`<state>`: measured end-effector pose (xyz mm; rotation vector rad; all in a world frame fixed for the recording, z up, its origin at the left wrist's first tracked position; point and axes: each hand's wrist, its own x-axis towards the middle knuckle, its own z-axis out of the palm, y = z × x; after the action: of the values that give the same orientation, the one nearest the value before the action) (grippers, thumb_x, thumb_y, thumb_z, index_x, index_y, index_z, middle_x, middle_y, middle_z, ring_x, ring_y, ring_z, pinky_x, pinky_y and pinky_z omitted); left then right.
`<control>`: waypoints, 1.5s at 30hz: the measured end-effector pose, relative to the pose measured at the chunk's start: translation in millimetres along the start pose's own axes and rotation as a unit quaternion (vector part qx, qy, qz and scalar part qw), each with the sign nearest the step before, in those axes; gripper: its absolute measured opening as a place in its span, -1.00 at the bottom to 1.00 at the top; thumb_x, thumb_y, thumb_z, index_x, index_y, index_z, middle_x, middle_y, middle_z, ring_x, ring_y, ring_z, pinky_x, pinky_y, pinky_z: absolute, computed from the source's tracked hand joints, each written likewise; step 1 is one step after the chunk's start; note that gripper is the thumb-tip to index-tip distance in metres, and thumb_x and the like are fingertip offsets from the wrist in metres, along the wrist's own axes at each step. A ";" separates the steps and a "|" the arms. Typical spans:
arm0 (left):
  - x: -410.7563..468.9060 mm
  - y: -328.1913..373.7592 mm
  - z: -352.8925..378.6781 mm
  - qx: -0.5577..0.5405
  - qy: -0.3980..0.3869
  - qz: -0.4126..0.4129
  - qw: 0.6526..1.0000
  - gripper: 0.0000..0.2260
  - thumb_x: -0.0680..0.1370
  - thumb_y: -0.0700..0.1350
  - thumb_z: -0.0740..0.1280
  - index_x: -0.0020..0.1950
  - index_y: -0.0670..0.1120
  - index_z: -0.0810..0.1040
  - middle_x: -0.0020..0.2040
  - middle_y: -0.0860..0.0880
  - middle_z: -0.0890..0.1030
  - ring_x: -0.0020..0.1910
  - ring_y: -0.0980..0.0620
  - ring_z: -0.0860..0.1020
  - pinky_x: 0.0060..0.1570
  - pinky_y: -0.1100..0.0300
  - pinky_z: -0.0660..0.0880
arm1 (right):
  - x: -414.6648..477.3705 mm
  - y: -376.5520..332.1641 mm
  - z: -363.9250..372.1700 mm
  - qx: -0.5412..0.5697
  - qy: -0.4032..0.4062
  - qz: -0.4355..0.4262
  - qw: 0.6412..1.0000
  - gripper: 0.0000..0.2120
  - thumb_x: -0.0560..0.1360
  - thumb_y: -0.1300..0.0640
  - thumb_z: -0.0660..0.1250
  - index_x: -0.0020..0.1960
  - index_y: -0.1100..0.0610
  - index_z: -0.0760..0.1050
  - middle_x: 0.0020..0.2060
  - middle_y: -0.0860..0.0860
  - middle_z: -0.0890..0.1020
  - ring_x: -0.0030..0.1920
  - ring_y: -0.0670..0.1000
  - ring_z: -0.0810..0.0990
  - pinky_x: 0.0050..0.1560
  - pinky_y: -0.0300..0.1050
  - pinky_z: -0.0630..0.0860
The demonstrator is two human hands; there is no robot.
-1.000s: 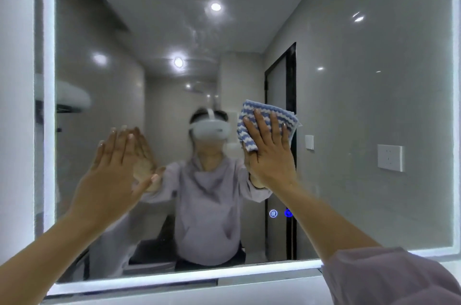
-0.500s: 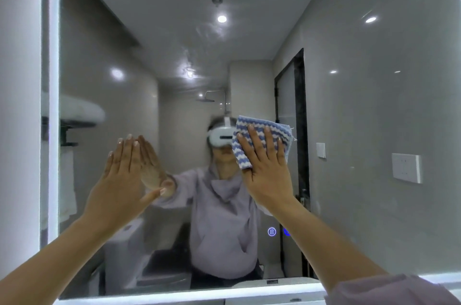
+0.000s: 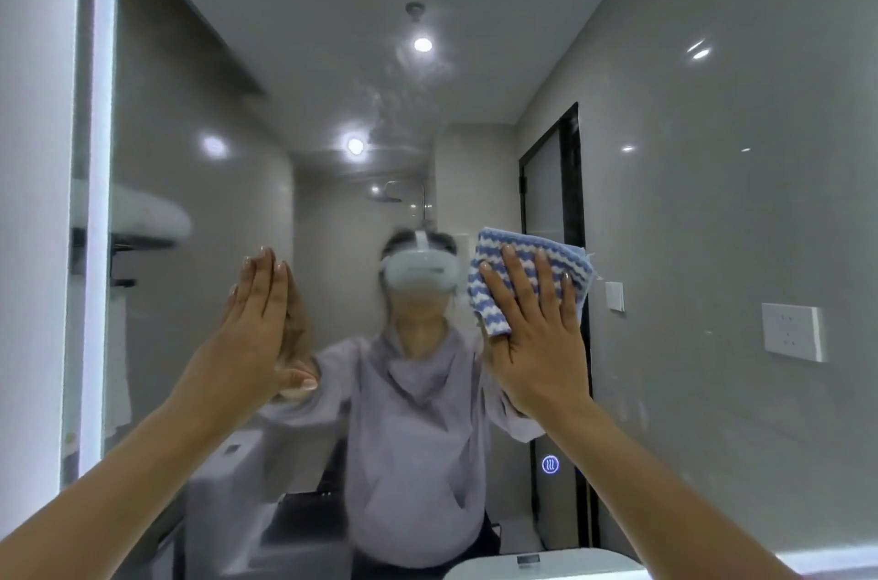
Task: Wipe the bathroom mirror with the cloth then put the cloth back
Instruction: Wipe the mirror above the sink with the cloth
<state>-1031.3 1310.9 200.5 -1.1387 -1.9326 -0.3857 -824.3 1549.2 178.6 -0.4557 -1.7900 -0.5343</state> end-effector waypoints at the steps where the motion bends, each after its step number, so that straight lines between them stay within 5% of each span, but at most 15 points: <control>1: 0.1 -0.2 -0.1 -0.007 0.000 -0.001 1.000 0.33 0.03 0.21 0.56 0.40 -0.26 -0.30 0.46 -0.18 -0.25 0.46 -0.13 -0.22 0.41 -0.02 -0.10 | 0.1 -3.4 0.6 0.006 0.001 0.012 1.000 -0.38 0.59 0.01 0.12 0.56 -0.02 -0.08 0.55 0.00 -0.02 0.55 0.10 -0.09 0.51 0.17 -0.09; 5: 0.2 0.1 0.7 -0.016 0.006 0.004 1.000 0.31 -0.01 0.26 0.49 0.39 -0.33 -0.22 0.46 -0.25 -0.16 0.45 -0.22 -0.11 0.38 -0.10 0.03 | 7.9 -24.5 2.9 0.020 -0.005 0.066 0.998 -0.39 0.60 -0.01 0.09 0.56 0.00 -0.11 0.56 0.00 -0.09 0.55 0.12 -0.15 0.50 0.23 -0.11; 9: -1.0 1.6 1.5 -0.038 0.024 0.012 0.999 0.28 0.03 0.27 0.45 0.39 -0.24 -0.32 0.46 -0.15 -0.27 0.44 -0.10 -0.28 0.41 0.00 -0.11 | 34.3 -54.3 0.2 0.030 -0.023 0.020 0.999 -0.46 0.62 -0.15 -0.19 0.56 -0.02 -0.10 0.56 0.02 -0.09 0.54 0.14 -0.16 0.49 0.16 -0.25; 13: -1.0 5.4 -1.9 -0.049 0.029 0.008 0.998 0.33 -0.09 0.14 0.59 0.38 -0.35 -0.11 0.44 -0.28 -0.04 0.42 -0.26 -0.01 0.33 -0.14 0.10 | 67.1 -91.1 2.4 0.029 -0.025 -0.063 0.997 -0.43 0.62 -0.07 0.03 0.55 -0.04 -0.10 0.54 -0.03 -0.12 0.54 0.11 -0.22 0.48 0.10 -0.35; 19: 0.0 5.8 -0.8 -0.027 0.029 0.014 0.999 0.32 -0.09 0.14 0.61 0.37 -0.36 -0.09 0.41 -0.31 -0.01 0.40 -0.28 0.01 0.31 -0.15 0.12 | 115.7 -134.9 1.8 0.014 -0.038 -0.139 0.989 -0.48 0.64 -0.08 -0.04 0.56 -0.06 -0.08 0.56 -0.06 -0.07 0.54 0.09 -0.23 0.47 0.10 -0.38; 21: 0.5 5.6 -1.4 -0.031 0.027 0.012 0.999 0.30 -0.05 0.13 0.61 0.37 -0.34 -0.13 0.43 -0.29 -0.07 0.42 -0.24 -0.06 0.35 -0.12 0.05 | 120.3 -133.2 1.5 0.008 -0.035 -0.147 0.988 -0.48 0.64 -0.08 -0.04 0.56 -0.06 -0.07 0.56 -0.06 -0.07 0.54 0.09 -0.22 0.48 0.10 -0.35; 24: 1.7 3.5 -0.6 -0.043 0.022 0.010 0.999 0.27 0.13 0.23 0.53 0.35 -0.21 -0.39 0.39 -0.14 -0.40 0.36 -0.06 -0.46 0.37 0.12 -0.33 | 122.8 -121.0 -0.5 -0.003 -0.024 -0.168 0.986 -0.49 0.64 -0.07 -0.02 0.55 -0.07 -0.04 0.56 -0.06 -0.02 0.55 0.10 -0.17 0.49 0.10 -0.30; 26: 1.9 2.7 -1.0 -0.055 0.012 0.007 0.998 0.25 0.18 0.26 0.48 0.31 -0.16 -0.48 0.34 -0.09 -0.50 0.27 -0.01 -0.57 0.30 0.20 -0.44 | 124.6 -109.2 -1.8 -0.007 -0.023 -0.152 0.988 -0.49 0.63 -0.07 -0.04 0.54 -0.09 -0.06 0.55 -0.07 -0.03 0.55 0.09 -0.16 0.50 0.11 -0.27; 31: -2.9 5.2 -6.9 -0.040 0.006 0.008 0.999 0.24 0.19 0.30 0.44 0.31 -0.19 -0.48 0.37 -0.14 -0.48 0.31 -0.08 -0.52 0.36 0.14 -0.36 | 126.6 -59.1 -7.7 -0.017 0.015 -0.082 0.996 -0.48 0.64 -0.04 -0.03 0.51 -0.11 -0.19 0.50 -0.10 -0.20 0.54 0.07 -0.20 0.47 0.00 -0.41; 35: -4.6 5.5 -9.3 -0.025 0.001 0.006 1.000 0.23 0.21 0.34 0.38 0.30 -0.21 -0.51 0.37 -0.17 -0.48 0.33 -0.11 -0.50 0.37 0.12 -0.35 | 122.7 -20.1 -16.8 0.004 0.022 0.010 1.000 -0.48 0.65 -0.02 0.00 0.55 -0.06 -0.11 0.56 -0.04 -0.08 0.54 0.07 -0.19 0.51 0.07 -0.27; 40: -5.6 8.3 -15.4 -0.052 -0.008 0.005 0.999 0.22 0.21 0.30 0.40 0.31 -0.19 -0.51 0.38 -0.14 -0.48 0.35 -0.07 -0.50 0.33 0.17 -0.40 | 118.9 -33.8 -15.6 0.034 0.031 0.060 0.997 -0.47 0.63 -0.03 -0.03 0.56 -0.04 -0.11 0.55 -0.04 -0.10 0.54 0.08 -0.22 0.49 0.08 -0.33; 45: -9.3 7.3 -17.7 -0.079 -0.010 0.019 0.997 0.19 0.26 0.26 0.41 0.30 -0.12 -0.55 0.38 -0.09 -0.53 0.34 -0.03 -0.54 0.27 0.24 -0.47 | 109.8 -53.7 -9.6 0.012 0.022 0.023 0.999 -0.44 0.63 -0.08 -0.02 0.55 -0.04 -0.17 0.55 -0.03 -0.14 0.53 0.10 -0.26 0.48 0.16 -0.32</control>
<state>-1014.1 1298.6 202.8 -1.2838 -1.9215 -0.5152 -876.3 1503.6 279.8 -0.4634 -1.7379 -0.4877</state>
